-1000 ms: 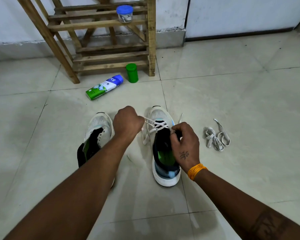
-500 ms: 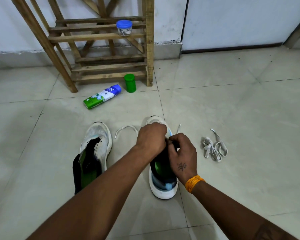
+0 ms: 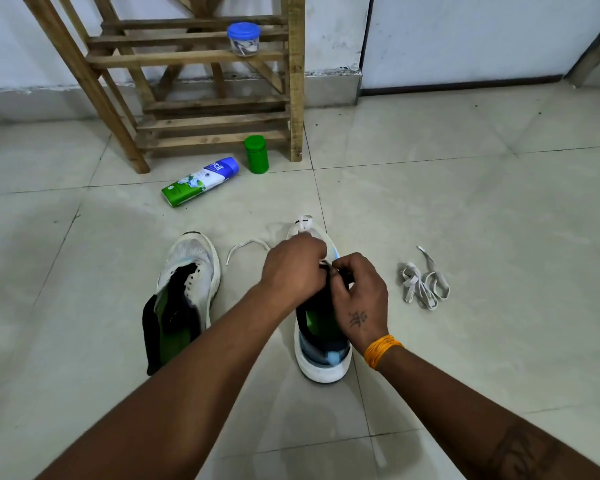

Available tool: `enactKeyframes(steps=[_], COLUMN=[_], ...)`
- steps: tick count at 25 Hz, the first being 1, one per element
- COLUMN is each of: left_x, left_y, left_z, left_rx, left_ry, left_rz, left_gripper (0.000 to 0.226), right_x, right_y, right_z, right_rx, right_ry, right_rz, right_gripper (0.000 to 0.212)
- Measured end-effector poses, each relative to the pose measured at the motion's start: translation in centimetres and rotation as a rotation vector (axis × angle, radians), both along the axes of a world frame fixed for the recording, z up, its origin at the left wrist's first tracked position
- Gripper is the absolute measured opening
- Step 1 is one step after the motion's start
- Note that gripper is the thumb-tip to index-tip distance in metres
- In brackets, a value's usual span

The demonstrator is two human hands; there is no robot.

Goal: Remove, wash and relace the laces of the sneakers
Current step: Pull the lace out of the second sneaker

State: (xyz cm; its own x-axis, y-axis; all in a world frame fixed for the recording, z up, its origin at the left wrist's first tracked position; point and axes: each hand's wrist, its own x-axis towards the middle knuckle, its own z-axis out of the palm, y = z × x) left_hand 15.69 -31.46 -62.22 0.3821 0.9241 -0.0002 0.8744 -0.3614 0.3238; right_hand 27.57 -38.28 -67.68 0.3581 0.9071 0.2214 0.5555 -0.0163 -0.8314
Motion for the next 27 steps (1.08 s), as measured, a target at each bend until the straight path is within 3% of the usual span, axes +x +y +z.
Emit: enactKeyframes(steps=[2, 5, 9, 12, 14, 16, 22, 27], left_x=[0.5, -1.4, -5.0, -3.5, -1.1, 0.3, 0.0, -1.9], left_y=[0.0, 1.3, 3.2, 2.2, 1.3, 1.0, -2.4, -1.3], left_z=[0.3, 0.3, -0.1, 0.1, -0.1, -0.2, -1.6, -2.4], left_rx=[0.008, 0.121, 0.076, 0.025, -0.121, -0.174, 0.102, 0.043], left_ry=[0.086, -0.135, -0.176, -0.303, -0.083, 0.102, -0.19, -0.423], left_rz=[0.041, 0.338, 0.61, 0.395, 0.18, 0.159, 0.413, 0.651], left_gripper=[0.014, 0.012, 0.017, 0.022, 0.022, 0.017, 0.018, 0.016], right_x=[0.0, 0.1, -0.2, -0.3, -0.4, -0.5, -1.5, -1.0], right_y=[-0.1, -0.1, -0.2, 0.0, 0.0, -0.1, 0.1, -0.4], right_z=[-0.1, 0.0, 0.0, 0.0, 0.0, 0.0, 0.3, 0.1], right_rx=[-0.002, 0.013, -0.003, -0.001, -0.002, 0.004, 0.002, -0.015], right_ry=[0.004, 0.004, 0.004, -0.005, -0.005, 0.001, -0.016, 0.014], right_rz=[-0.008, -0.008, -0.004, 0.01, 0.009, 0.007, -0.019, -0.096], right_gripper=[0.007, 0.007, 0.008, 0.007, 0.008, 0.008, 0.007, 0.009])
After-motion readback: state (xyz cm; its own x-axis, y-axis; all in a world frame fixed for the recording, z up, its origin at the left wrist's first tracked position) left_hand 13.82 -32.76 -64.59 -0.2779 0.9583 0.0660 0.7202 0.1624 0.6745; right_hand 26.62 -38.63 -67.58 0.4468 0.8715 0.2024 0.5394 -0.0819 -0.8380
